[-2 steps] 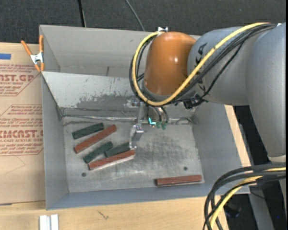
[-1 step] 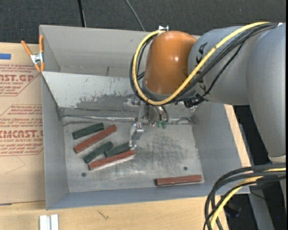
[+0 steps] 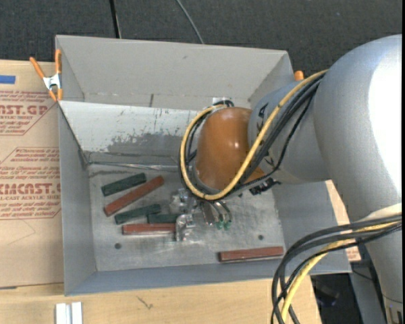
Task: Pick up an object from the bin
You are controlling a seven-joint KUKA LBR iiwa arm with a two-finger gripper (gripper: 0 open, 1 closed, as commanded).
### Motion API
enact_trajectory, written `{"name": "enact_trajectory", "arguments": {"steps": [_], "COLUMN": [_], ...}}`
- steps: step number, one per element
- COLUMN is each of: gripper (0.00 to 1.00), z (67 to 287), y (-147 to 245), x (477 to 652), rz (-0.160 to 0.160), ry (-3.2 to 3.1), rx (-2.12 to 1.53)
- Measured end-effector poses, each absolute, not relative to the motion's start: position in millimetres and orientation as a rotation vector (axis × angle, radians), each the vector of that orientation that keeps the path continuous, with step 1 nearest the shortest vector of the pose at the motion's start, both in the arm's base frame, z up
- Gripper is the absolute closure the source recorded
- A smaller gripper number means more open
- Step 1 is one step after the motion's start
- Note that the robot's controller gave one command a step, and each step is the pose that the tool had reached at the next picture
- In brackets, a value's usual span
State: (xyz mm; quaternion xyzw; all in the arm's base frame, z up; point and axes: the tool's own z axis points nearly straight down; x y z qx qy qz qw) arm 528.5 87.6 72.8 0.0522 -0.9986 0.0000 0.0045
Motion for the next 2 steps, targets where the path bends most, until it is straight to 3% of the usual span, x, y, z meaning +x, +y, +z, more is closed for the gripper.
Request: {"name": "enact_trajectory", "arguments": {"steps": [1, 2], "gripper": [1.0, 1.0], "z": [73, 236], "y": [88, 51], "x": [528.6, 562.6], "rz": [-0.001, 0.0], "ry": [-3.129, -3.134], "rx": [0.163, 0.277]}}
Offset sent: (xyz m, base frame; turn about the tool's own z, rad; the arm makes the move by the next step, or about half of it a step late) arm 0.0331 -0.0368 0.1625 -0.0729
